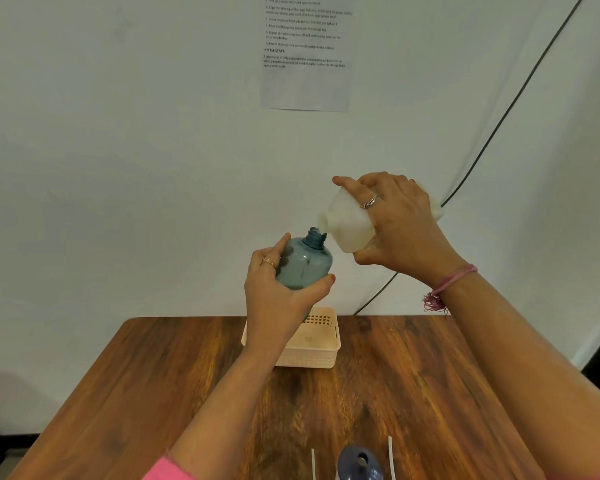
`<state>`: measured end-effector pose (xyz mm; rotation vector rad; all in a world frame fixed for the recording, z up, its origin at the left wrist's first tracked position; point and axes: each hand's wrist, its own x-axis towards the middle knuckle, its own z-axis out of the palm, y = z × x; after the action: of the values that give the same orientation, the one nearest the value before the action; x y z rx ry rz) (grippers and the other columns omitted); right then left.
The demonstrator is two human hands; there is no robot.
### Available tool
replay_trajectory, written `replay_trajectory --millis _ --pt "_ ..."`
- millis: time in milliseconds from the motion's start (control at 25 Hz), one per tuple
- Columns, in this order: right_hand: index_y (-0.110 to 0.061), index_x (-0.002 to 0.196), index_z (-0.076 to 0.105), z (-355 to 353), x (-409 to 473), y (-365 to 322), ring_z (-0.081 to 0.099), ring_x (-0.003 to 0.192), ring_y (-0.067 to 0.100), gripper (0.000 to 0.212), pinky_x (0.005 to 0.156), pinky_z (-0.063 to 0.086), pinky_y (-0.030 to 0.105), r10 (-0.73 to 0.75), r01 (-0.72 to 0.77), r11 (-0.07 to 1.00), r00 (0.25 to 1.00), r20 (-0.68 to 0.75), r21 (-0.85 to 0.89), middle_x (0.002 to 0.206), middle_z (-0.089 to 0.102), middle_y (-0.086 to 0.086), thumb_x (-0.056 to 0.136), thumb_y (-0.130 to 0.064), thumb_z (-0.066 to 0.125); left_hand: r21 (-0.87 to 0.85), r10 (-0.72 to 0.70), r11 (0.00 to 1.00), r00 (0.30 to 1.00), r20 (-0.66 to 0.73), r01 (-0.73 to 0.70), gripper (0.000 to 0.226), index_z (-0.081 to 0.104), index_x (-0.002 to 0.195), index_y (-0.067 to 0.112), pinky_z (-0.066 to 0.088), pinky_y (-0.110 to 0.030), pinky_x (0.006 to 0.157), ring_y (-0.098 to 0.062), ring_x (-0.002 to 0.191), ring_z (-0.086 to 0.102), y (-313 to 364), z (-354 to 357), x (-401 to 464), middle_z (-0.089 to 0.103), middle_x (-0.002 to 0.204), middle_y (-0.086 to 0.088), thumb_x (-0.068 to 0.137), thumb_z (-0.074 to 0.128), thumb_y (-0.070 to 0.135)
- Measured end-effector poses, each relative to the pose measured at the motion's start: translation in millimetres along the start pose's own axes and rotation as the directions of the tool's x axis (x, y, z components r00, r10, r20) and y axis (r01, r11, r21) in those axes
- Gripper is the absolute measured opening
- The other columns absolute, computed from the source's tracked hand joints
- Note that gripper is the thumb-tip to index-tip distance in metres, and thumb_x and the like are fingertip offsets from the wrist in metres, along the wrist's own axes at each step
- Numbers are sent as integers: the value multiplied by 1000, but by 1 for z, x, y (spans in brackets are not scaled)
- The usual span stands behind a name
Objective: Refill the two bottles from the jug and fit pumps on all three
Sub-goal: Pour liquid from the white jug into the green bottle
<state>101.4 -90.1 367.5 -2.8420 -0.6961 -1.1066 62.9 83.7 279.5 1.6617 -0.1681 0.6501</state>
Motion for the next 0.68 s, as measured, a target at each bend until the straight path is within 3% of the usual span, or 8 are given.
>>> replay_trajectory --millis 240,680 --pt "-29 144 33 1 0 1 46 115 33 106 97 36 59 -8 8 1000 1000 -12 -3 126 50 10 49 -32 83 -11 -7 1000 1000 1 7 82 48 135 21 42 1 67 18 95 47 2 0 -1 49 113 3 63 87 22" --pt "-29 144 31 0 0 1 46 118 33 106 98 35 61 -23 23 1000 1000 2 -19 128 49 11 52 -32 83 1 -10 1000 1000 -2 10 83 47 136 19 42 1 67 7 97 50 3 1 -3 49 115 1 64 87 21"
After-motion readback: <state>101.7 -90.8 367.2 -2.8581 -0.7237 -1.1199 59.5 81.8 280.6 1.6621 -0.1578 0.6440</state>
